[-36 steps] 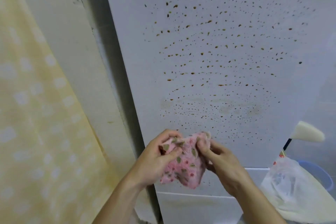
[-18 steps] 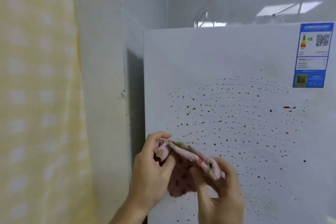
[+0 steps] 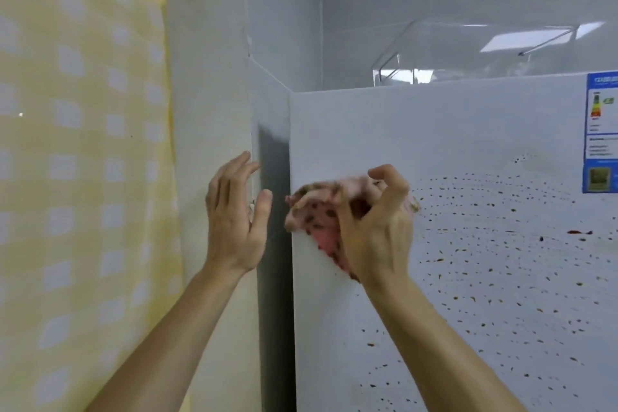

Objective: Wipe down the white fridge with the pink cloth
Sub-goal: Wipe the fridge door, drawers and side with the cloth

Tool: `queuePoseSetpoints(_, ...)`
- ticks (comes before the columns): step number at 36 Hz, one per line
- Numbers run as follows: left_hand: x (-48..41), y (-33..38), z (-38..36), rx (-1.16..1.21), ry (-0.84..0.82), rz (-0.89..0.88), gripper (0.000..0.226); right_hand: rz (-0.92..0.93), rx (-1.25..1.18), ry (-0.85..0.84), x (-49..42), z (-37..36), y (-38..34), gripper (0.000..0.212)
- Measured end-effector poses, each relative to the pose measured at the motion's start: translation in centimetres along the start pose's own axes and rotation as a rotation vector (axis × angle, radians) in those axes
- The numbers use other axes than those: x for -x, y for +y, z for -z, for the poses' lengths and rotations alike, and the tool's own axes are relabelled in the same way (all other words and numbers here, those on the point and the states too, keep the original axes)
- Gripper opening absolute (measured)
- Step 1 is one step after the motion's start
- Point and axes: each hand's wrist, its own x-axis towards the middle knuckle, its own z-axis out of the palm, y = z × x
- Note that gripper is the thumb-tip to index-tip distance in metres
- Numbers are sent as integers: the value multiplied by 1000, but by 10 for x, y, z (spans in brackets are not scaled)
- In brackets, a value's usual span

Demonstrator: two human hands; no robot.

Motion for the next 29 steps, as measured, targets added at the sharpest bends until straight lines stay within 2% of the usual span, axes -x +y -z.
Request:
queuePoseSetpoints(4, -12, -30, -9, -174, 13, 19, 50, 13, 77, 83, -23, -19, -1, 55)
queuePoseSetpoints(9, -16, -40, -22, -189, 73, -16, 52, 287, 277, 151, -20, -35, 8, 26)
queuePoseSetpoints(13, -16, -44, -23, -187, 113, -55, 51, 273, 381, 114, 0, -43, 6, 5)
queuePoseSetpoints(16, -16, -46, -24, -191, 133, -74, 51, 263, 430, 46, 9, -42, 5, 27)
queuePoseSetpoints(20, -15, -48, -24, -187, 140, -75, 52, 346, 510, -105, 22, -28, 14, 47)
queuePoseSetpoints(24, -16, -47, -23, -188, 136, -74, 53, 359, 613, -232, 12, -25, 15, 54)
queuePoseSetpoints(29, -15, -44, -23, -187, 155, -77, 53, 387, 675, -283, -19, -39, 6, 59)
